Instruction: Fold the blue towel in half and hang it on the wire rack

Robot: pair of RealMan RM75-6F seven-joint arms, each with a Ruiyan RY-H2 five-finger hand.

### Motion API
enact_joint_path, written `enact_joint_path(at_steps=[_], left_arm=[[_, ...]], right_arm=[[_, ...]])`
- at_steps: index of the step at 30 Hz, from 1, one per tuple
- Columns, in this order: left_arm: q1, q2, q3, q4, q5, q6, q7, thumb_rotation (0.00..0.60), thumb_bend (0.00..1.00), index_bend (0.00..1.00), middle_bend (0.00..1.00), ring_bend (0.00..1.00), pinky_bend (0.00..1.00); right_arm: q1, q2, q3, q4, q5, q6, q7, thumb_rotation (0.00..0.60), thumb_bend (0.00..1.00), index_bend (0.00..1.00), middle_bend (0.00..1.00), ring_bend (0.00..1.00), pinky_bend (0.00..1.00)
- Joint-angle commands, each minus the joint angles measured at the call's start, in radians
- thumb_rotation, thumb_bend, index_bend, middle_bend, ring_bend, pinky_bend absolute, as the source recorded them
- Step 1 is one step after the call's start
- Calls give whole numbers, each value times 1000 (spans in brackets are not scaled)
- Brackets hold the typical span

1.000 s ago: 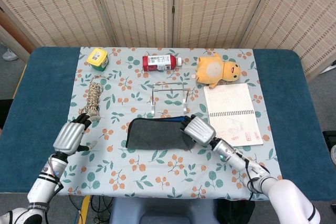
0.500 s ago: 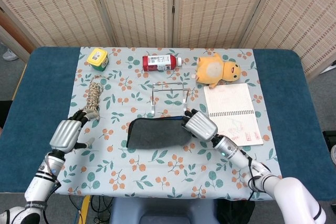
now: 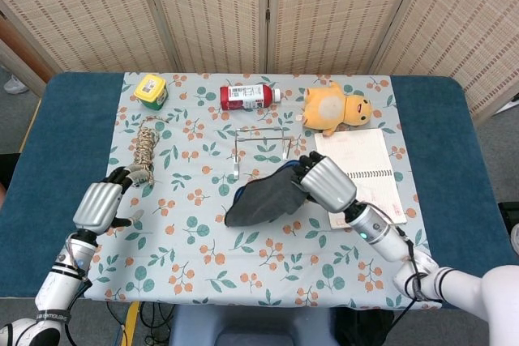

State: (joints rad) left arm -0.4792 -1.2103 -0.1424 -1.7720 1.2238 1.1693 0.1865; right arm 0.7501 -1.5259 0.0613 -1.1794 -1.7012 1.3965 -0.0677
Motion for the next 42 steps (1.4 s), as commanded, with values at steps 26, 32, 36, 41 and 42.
enact_joint_path(at_steps=[26, 32, 36, 41, 42], left_arm=[[20, 18, 8, 2, 29, 10, -45, 600, 250, 209, 163, 138, 348], [26, 23, 9, 6, 31, 14, -55, 600, 250, 209, 161, 138, 347], [29, 23, 10, 10, 31, 13, -60, 600, 251, 209, 161, 137, 343], [33, 22, 13, 17, 31, 12, -65, 600, 250, 209, 160, 137, 342], [33, 22, 12, 18, 31, 12, -65, 600, 250, 209, 160, 137, 342]], right_arm=[[47, 72, 217, -301, 282, -176, -379, 600, 517, 798, 651, 535, 521], [106, -3, 276, -250, 359, -211, -445, 600, 517, 798, 651, 535, 521], [147, -39, 312, -209, 408, -241, -466, 600, 517, 798, 651, 535, 521], [188, -70, 339, -157, 456, -268, -486, 600, 517, 798, 650, 535, 521], [194, -74, 343, -148, 463, -271, -489, 600, 517, 798, 650, 535, 521]])
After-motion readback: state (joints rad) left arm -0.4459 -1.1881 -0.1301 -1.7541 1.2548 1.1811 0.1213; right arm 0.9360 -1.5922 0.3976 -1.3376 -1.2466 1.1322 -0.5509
